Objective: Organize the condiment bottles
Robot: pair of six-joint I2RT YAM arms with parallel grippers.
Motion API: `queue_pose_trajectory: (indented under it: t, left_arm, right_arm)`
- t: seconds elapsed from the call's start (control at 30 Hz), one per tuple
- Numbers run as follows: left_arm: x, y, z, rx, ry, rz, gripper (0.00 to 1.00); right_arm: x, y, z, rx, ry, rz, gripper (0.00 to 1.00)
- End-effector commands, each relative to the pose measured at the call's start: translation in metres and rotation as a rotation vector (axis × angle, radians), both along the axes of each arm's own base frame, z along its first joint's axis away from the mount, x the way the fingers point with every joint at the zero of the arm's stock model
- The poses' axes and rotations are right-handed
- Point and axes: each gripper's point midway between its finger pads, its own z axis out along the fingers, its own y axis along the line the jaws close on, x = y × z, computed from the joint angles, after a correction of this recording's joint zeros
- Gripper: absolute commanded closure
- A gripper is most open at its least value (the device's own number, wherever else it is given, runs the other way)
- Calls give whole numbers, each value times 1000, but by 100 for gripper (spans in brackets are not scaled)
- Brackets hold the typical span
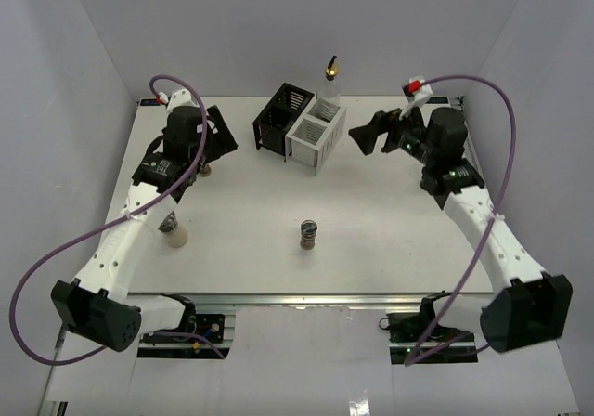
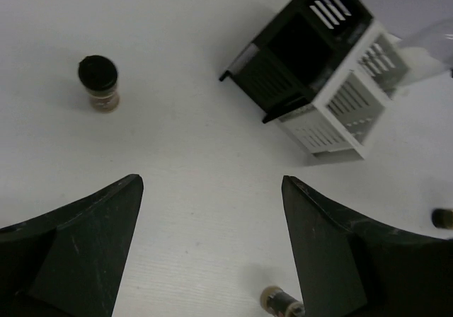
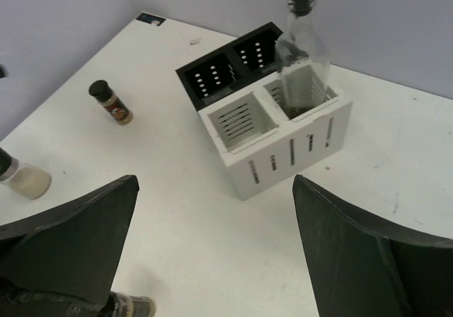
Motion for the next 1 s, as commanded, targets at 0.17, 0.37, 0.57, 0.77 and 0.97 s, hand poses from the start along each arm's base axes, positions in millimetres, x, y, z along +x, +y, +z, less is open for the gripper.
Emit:
queue_pose_trajectory:
  t: [0.17,0.37,0.57,0.77,0.97]
  left_arm:
    - [-20,58,-68,5,160,202,16]
    - [-62,98,-71,27,202,426,14]
    - [-90,135,-78,68,272,592,4]
    - [-106,156,-88,9,320,647,2]
    - [-109,164,-102,-20,357,652,2]
  right_arm:
    - [-85,19,-59,-132,161,55,3]
    - [-106,25,-54,-123,127,102,3]
    - [-114,27,-49,-101,100,129,3]
    - [-119,27,-44,-96,86,146,3]
    - [-125,23,-28,-78,35,143,4]
